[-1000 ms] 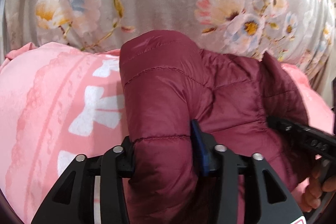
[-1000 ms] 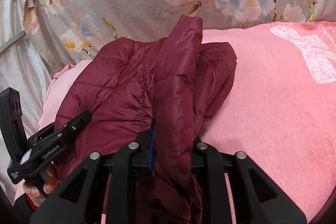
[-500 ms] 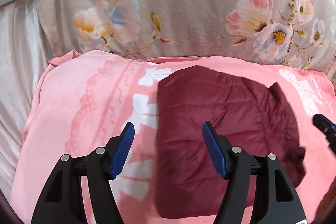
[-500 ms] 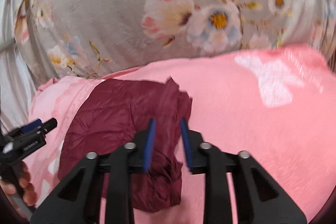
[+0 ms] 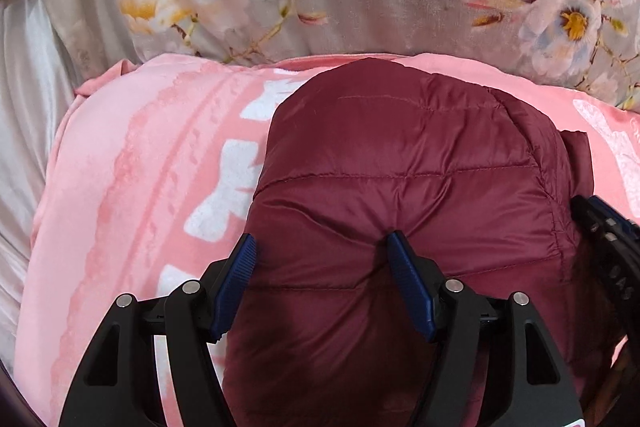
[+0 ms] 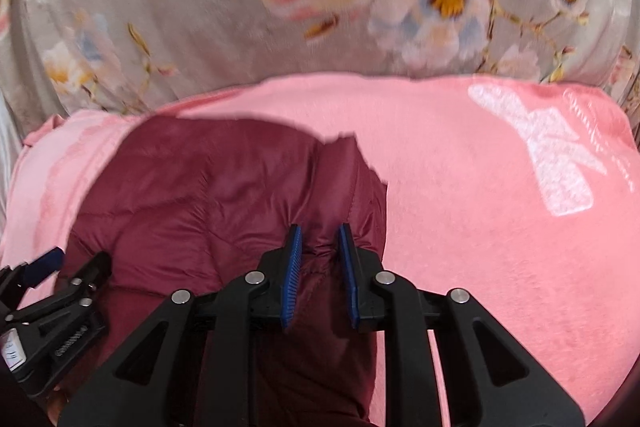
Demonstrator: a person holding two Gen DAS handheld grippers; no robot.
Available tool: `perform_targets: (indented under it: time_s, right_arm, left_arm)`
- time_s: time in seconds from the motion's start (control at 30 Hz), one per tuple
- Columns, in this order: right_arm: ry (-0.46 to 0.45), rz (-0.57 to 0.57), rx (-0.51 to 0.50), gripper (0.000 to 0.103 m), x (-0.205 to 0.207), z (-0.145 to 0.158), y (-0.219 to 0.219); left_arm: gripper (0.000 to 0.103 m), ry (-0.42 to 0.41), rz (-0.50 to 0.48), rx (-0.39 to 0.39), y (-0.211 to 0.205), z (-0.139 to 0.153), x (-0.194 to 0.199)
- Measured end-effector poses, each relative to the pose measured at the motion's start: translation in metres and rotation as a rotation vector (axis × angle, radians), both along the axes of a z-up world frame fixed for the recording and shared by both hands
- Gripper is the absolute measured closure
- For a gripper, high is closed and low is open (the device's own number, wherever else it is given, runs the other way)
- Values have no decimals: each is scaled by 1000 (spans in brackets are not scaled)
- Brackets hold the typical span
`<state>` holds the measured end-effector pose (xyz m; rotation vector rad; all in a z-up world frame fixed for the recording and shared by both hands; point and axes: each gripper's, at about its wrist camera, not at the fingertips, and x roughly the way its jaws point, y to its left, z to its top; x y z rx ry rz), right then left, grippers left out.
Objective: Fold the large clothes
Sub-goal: 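Lower the jacket bundle onto the blanket and press it with both grippers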
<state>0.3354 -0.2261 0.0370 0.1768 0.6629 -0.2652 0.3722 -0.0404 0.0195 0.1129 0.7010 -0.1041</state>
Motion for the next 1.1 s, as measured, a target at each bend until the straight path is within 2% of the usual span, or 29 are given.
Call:
perform_targets:
  time_s: [0.2, 0.37, 1.1]
  right_arm:
    - [2, 1, -37, 85, 3, -22, 4]
    - [13, 10, -4, 85, 6, -24, 0]
    - [12, 11, 6, 84, 7, -24, -1]
  left_arm:
    - [33, -38, -26, 13, -6, -9, 0]
    - [32, -35, -25, -3, -5, -14, 5]
    - [32, -88, -7, 34, -12, -22, 0]
